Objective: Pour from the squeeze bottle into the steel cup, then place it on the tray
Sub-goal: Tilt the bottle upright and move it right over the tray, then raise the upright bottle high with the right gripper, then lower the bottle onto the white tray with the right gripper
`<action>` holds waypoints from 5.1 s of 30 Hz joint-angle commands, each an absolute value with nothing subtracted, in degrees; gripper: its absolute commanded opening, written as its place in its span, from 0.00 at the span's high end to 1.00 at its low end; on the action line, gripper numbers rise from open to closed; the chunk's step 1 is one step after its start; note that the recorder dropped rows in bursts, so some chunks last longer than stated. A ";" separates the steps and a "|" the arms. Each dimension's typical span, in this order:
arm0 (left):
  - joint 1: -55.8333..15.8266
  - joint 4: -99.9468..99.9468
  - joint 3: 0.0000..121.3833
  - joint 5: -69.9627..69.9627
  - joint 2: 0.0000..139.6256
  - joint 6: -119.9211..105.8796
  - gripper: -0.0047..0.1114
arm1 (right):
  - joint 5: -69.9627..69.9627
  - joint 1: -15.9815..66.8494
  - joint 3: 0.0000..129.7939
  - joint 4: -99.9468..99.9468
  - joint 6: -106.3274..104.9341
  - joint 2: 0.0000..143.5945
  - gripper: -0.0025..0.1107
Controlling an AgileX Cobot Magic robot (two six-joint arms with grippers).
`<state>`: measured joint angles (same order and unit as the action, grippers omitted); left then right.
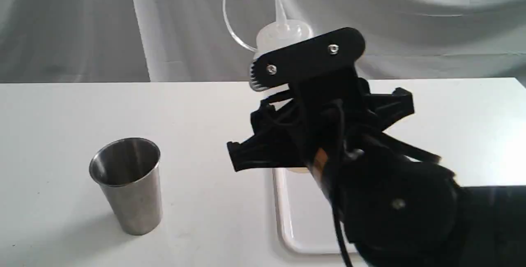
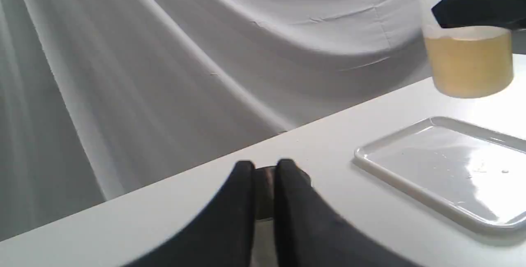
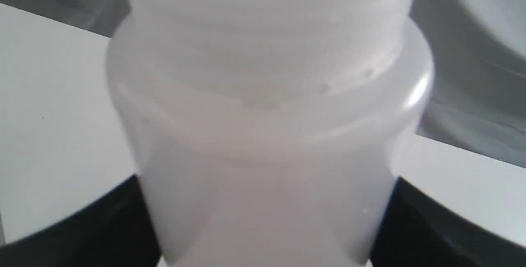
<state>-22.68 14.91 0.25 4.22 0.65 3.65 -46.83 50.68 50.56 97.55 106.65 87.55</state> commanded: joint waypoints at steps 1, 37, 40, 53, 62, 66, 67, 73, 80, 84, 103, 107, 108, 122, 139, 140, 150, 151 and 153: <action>-22.56 14.77 0.00 3.88 0.82 3.83 0.89 | -48.02 50.65 47.46 99.83 106.90 84.03 0.69; -22.56 14.77 0.00 3.88 0.82 3.83 0.89 | -47.62 40.22 44.14 90.69 90.29 64.28 0.69; -22.56 14.77 0.00 3.88 0.82 3.83 0.89 | -46.48 39.81 44.46 92.04 88.39 64.28 0.69; -22.56 14.77 0.00 3.88 0.82 3.83 0.89 | -34.89 35.89 54.15 83.50 77.94 64.28 0.69; -22.56 14.77 0.00 3.88 0.82 3.83 0.89 | -13.08 19.73 54.15 80.14 75.56 64.28 0.69; -22.56 14.77 0.00 3.88 0.82 3.83 0.89 | -2.45 13.49 54.15 79.07 71.09 64.61 0.69; -22.56 14.77 0.00 3.88 0.82 3.83 0.89 | 0.50 12.12 54.15 78.58 70.06 64.87 0.69; -22.56 14.77 0.00 3.88 0.82 3.83 0.89 | 21.25 4.66 54.04 68.45 60.02 68.10 0.69; -22.56 14.77 0.00 3.88 0.82 3.83 0.89 | 25.16 3.26 53.37 63.62 54.31 74.66 0.69; -22.56 14.77 0.00 3.88 0.82 3.83 0.89 | 26.86 3.26 49.38 58.03 42.30 78.21 0.69; -22.56 14.77 0.00 3.88 0.82 3.83 0.89 | 39.90 3.26 41.04 39.69 20.95 95.31 0.69; -22.56 14.77 0.00 3.88 0.82 3.83 0.89 | 44.15 3.26 40.52 37.25 18.71 99.02 0.69; -22.56 14.77 0.00 3.88 0.82 3.83 0.89 | 46.08 3.26 40.04 35.55 17.28 99.88 0.69; -22.56 14.77 0.00 3.88 0.82 3.83 0.89 | 51.88 3.39 39.20 30.22 5.48 108.80 0.69; -22.56 14.77 0.00 3.88 0.82 3.83 0.89 | 51.90 3.39 39.20 27.41 4.78 109.04 0.69; -22.56 14.77 0.00 3.88 0.82 3.83 0.89 | 52.01 3.39 39.20 27.41 4.78 109.04 0.69; -22.56 14.77 0.00 3.88 0.82 3.83 0.89 | 52.01 3.39 39.20 25.86 4.67 109.27 0.69; -22.56 14.77 0.00 3.88 0.82 3.83 0.89 | 52.01 3.39 39.20 25.86 4.67 109.53 0.69; -22.56 14.77 0.00 3.88 0.82 3.83 0.89 | 52.01 3.39 39.20 25.86 4.67 110.14 0.69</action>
